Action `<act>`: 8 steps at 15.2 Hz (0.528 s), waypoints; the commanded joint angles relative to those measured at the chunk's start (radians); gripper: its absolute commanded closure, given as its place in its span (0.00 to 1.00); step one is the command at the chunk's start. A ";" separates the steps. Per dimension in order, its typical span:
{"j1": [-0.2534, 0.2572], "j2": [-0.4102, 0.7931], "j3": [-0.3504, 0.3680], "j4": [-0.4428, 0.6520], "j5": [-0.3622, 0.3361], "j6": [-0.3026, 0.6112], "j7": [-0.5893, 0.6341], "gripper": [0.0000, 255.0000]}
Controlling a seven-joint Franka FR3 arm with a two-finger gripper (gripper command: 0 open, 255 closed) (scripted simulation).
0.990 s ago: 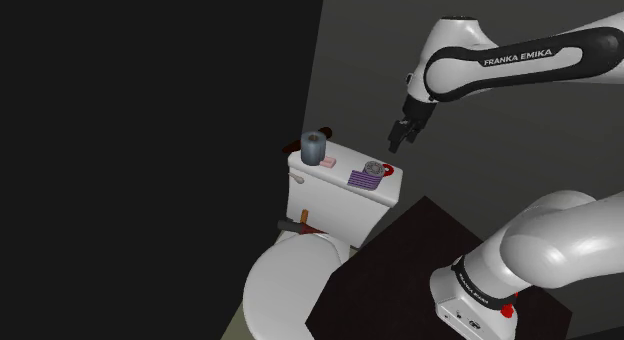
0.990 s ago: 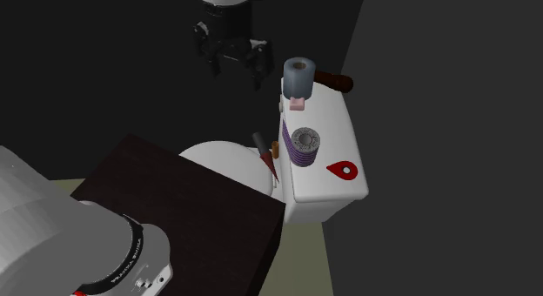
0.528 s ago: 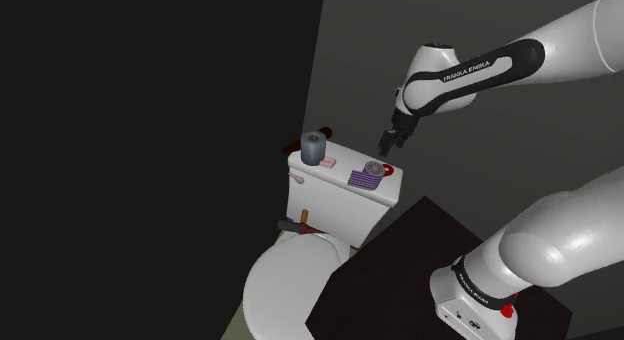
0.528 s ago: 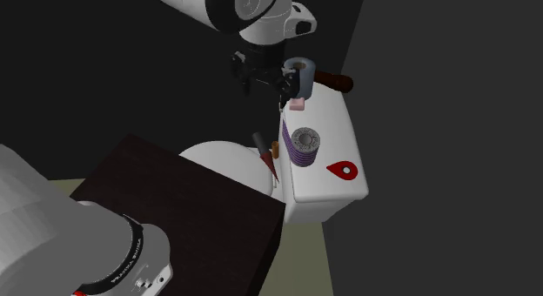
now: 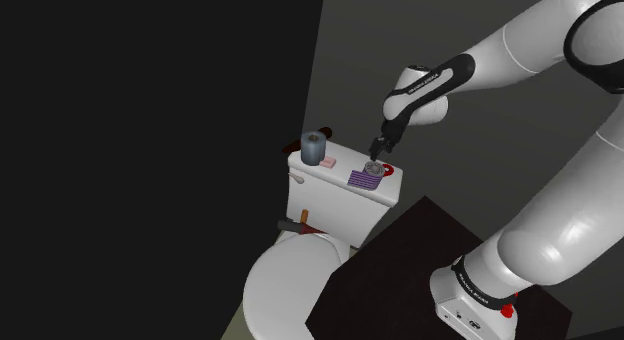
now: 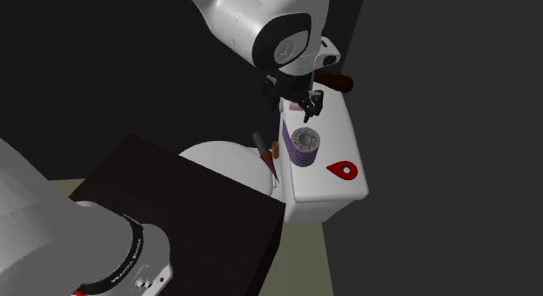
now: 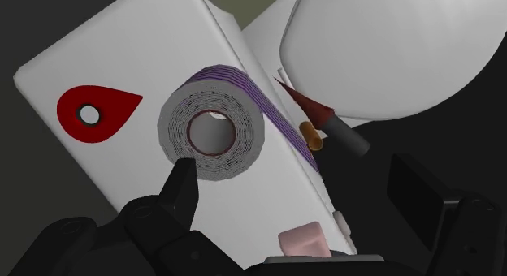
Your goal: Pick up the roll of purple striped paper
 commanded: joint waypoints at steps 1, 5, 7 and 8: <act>-0.018 0.082 0.002 0.041 0.035 0.045 -0.043 0.00; -0.066 0.244 0.027 0.150 0.098 0.104 -0.113 0.00; -0.093 0.323 0.043 0.211 0.121 0.126 -0.142 0.00; -0.100 0.343 0.047 0.227 0.125 0.130 -0.148 0.00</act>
